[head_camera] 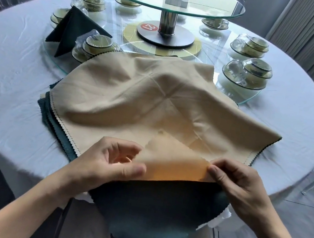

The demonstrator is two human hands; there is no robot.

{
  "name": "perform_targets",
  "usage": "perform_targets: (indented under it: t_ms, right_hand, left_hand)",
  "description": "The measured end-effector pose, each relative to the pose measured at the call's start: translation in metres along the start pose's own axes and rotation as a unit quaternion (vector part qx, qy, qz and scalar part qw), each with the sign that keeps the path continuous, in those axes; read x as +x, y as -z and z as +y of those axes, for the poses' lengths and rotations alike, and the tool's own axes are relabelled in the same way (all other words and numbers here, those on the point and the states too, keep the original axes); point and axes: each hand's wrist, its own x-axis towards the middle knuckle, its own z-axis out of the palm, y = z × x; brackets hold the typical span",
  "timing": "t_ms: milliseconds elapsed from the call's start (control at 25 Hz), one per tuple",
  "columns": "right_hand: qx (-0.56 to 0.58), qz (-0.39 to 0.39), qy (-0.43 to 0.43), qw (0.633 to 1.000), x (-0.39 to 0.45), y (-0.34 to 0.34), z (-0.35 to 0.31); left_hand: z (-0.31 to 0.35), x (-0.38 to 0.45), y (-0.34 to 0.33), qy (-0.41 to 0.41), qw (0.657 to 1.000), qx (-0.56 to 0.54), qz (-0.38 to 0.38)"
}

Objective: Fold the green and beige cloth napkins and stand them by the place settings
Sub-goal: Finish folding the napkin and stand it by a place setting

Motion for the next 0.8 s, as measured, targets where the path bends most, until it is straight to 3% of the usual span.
perform_targets:
  t_ms: [80,160,360,560,720,800]
  right_hand:
    - [-0.004,0.02,0.002,1.0,0.002,0.001,0.0]
    - [0.001,0.039,-0.003,0.999,0.004,0.009,0.0]
    - [-0.156,-0.073,0.035,0.985,-0.004,0.026,0.013]
    - [-0.122,-0.08,0.051,0.988,-0.012,0.04,0.001]
    - [-0.036,-0.075,-0.01,0.996,-0.008,0.038,-0.005]
    - [-0.005,-0.084,-0.033,0.996,-0.007,0.032,-0.005]
  left_hand:
    - [-0.005,-0.001,0.009,-0.02,0.982,0.188,-0.021]
    - [-0.011,-0.003,0.019,-0.019,0.959,0.279,0.038]
    - [-0.015,-0.008,0.036,-0.01,0.969,0.234,0.073]
    - [-0.003,-0.017,0.036,-0.014,0.978,0.203,0.044]
    - [-0.002,-0.016,0.04,0.012,0.984,0.175,0.042]
    - [-0.004,-0.017,0.04,0.048,0.985,0.167,0.007]
